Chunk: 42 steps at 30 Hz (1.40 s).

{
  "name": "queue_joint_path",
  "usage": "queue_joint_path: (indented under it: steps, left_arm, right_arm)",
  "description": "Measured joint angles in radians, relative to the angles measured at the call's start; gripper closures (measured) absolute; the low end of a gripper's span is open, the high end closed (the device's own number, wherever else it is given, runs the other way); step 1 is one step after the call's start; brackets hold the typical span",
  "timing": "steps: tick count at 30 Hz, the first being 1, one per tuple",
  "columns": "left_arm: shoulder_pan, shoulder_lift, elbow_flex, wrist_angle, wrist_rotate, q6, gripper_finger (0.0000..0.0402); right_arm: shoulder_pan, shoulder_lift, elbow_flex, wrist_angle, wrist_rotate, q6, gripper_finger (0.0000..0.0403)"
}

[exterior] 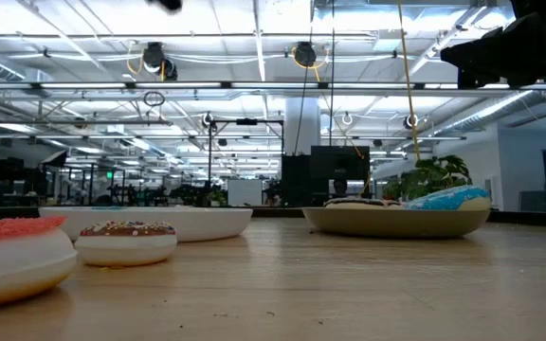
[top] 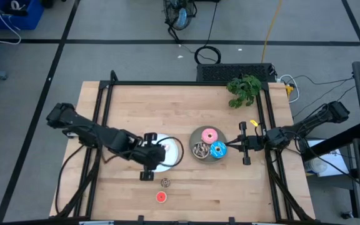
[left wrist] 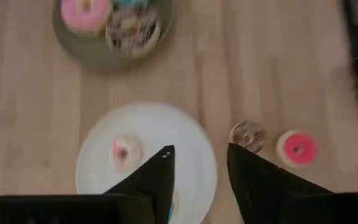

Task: Pick & Place donuts
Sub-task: Put the small orange donut on the white plate

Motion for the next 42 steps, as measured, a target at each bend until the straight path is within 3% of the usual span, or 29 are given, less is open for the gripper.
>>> queue_joint_path:
  steps: [5, 12, 21, 25, 29, 36, 42]
  left_arm:
    - [-0.053, 0.0, 0.087, -0.008, -0.069, 0.034, 0.0306]
    - [-0.1, 0.0, 0.086, -0.017, -0.062, 0.045, 0.0394]
    - [-0.105, 0.002, 0.085, -0.018, -0.1, 0.059, 0.0387]
    - [-0.115, 0.082, 0.086, 0.015, -0.127, 0.045, 0.0392]
    - [-0.13, 0.205, 0.1, 0.09, -0.099, 0.057, 0.0365]
    - [-0.179, 0.38, 0.199, 0.051, -0.061, 0.011, 0.0274]
    - [-0.214, 0.453, 0.203, 0.075, 0.106, -0.055, 0.0218]
  right_arm:
    - [0.0, 0.0, 0.0, 0.0, 0.0, 0.0, 0.0403]
    - [0.0, 0.0, 0.0, 0.0, 0.0, -0.001, 0.0403]
    - [0.0, 0.0, 0.0, 0.001, 0.0, -0.009, 0.0403]
    - [0.0, 0.0, 0.0, 0.002, 0.0, -0.008, 0.0403]
    - [0.0, 0.0, 0.0, 0.001, 0.0, 0.005, 0.0403]
    - [0.0, 0.0, 0.0, 0.0, -0.002, 0.026, 0.0403]
    - [0.0, 0.0, 0.0, 0.0, -0.003, 0.068, 0.0403]
